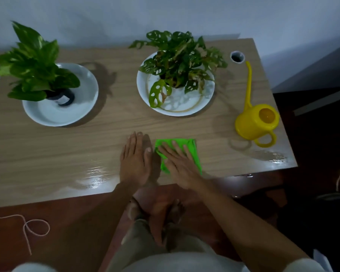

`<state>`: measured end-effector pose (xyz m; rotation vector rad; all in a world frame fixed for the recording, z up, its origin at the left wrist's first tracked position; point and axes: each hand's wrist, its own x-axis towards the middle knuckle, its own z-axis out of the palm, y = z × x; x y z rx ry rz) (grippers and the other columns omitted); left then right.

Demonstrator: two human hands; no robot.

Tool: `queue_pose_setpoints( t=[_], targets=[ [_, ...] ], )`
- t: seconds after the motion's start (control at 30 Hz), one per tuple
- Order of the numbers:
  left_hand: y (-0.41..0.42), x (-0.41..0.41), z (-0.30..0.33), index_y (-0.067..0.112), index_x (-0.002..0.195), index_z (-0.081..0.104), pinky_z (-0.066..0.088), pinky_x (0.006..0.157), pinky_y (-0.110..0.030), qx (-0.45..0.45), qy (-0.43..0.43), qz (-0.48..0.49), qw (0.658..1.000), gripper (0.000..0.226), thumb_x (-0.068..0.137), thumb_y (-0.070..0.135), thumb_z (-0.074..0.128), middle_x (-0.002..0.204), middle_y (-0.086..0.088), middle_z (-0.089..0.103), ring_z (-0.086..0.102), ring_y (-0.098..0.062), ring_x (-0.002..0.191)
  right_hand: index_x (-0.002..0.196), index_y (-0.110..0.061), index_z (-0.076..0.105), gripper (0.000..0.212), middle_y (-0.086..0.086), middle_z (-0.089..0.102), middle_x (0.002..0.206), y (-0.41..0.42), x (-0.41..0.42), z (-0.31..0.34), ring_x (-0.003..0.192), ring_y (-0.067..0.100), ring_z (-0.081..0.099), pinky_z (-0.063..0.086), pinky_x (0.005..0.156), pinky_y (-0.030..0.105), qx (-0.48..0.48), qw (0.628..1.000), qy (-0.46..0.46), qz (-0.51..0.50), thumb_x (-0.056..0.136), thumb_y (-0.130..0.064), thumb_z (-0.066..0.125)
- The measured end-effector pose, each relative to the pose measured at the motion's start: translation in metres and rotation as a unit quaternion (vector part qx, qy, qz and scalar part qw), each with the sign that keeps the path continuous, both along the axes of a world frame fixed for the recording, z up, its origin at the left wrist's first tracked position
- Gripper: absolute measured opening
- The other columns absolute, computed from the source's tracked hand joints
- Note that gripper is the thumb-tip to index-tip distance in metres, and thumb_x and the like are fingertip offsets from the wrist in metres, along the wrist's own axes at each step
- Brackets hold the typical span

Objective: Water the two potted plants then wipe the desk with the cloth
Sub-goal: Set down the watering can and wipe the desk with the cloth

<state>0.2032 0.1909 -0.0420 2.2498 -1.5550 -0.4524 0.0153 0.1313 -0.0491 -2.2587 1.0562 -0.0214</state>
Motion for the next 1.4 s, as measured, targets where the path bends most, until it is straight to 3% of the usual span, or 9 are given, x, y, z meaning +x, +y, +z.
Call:
queue_pose_setpoints(
  t=[0.07,0.17,0.27,0.37,0.47,0.73,0.87,1.07,1.4],
  targets=[
    [-0.007,-0.008,0.006,0.009,0.153,0.041,0.027,0.124,-0.044,-0.027,0.055,0.064,0.996,0.061,0.104,0.042,0.029,0.164,-0.016,0.033,0.028,-0.028,0.155,0.158,-0.038,0.036,0.047,-0.013,0.031,0.171,-0.001,-0.007,0.013,0.16,0.005,0.018,0.005,0.131,0.03,0.22,0.963,-0.136,-0.081,0.112,-0.034,0.029],
    [-0.023,-0.023,0.019,0.005,0.129,0.066,0.041,0.114,-0.038,-0.047,0.21,0.133,0.967,0.058,0.099,0.046,0.038,0.139,-0.014,0.063,0.055,-0.026,0.133,0.132,-0.03,0.07,0.034,0.006,0.071,0.139,-0.02,-0.02,0.048,0.123,0.024,0.063,0.048,0.097,0.033,0.484,0.767,-0.264,-0.328,0.111,-0.033,0.043],
    [-0.042,-0.046,0.049,0.007,0.102,0.079,0.051,0.091,-0.036,0.0,0.46,0.207,0.864,0.036,0.097,0.035,0.057,0.102,-0.006,0.078,0.069,-0.015,0.094,0.113,-0.016,0.085,0.055,0.01,0.082,0.107,-0.042,-0.04,0.074,0.094,0.029,0.076,0.054,0.089,0.039,0.566,0.655,-0.292,-0.407,0.109,-0.045,0.038],
    [-0.055,-0.061,0.075,0.016,0.105,0.079,0.055,0.086,-0.033,0.11,0.6,0.206,0.765,0.033,0.092,0.043,0.066,0.102,0.0,0.08,0.075,-0.016,0.094,0.093,-0.013,0.089,0.077,0.016,0.083,0.104,-0.058,-0.057,0.09,0.089,0.031,0.082,0.064,0.082,0.041,0.597,0.61,-0.336,-0.399,0.108,-0.058,0.028],
    [-0.067,-0.069,0.087,0.014,0.108,0.076,0.057,0.093,-0.036,0.117,0.609,0.173,0.765,0.022,0.091,0.028,0.072,0.106,-0.002,0.08,0.073,-0.024,0.107,0.116,-0.008,0.084,0.09,0.022,0.076,0.127,-0.068,-0.068,0.095,0.109,0.037,0.077,0.063,0.095,0.052,0.602,0.603,-0.381,-0.358,0.101,-0.076,0.026],
    [-0.079,-0.068,0.09,0.013,0.123,0.068,0.062,0.089,-0.041,0.059,0.527,0.102,0.842,0.025,0.101,0.022,0.061,0.117,-0.008,0.077,0.075,-0.024,0.105,0.137,-0.005,0.068,0.036,0.016,0.079,0.12,-0.084,-0.076,0.078,0.106,0.033,0.078,0.063,0.089,0.047,0.505,0.711,-0.296,-0.389,0.107,-0.023,0.058],
    [-0.075,-0.068,0.083,0.016,0.127,0.063,0.063,0.084,-0.042,0.06,0.51,0.109,0.851,0.025,0.105,0.025,0.054,0.119,-0.008,0.075,0.074,-0.025,0.104,0.117,-0.013,0.074,0.017,0.005,0.084,0.096,-0.089,-0.071,0.074,0.087,0.022,0.081,0.064,0.075,0.039,0.436,0.751,-0.274,-0.413,0.106,-0.016,0.061],
    [-0.077,-0.053,0.037,0.03,0.107,0.059,0.058,0.091,-0.058,0.096,0.38,0.112,0.913,0.037,0.087,0.059,0.048,0.107,-0.007,0.074,0.071,-0.031,0.1,0.126,-0.016,0.072,0.024,0.007,0.078,0.122,-0.09,-0.065,0.064,0.108,0.026,0.075,0.06,0.101,0.049,0.338,0.837,-0.192,-0.384,0.107,-0.018,0.059],
    [-0.077,-0.061,0.03,0.012,0.13,0.048,0.046,0.091,-0.042,0.149,0.25,0.104,0.951,0.035,0.105,0.037,0.046,0.12,-0.021,0.067,0.062,-0.041,0.112,0.107,-0.003,0.061,0.023,0.018,0.068,0.107,-0.087,-0.053,0.05,0.093,0.03,0.062,0.045,0.076,0.036,0.163,0.939,-0.041,-0.3,0.106,-0.026,0.061]
  ],
)
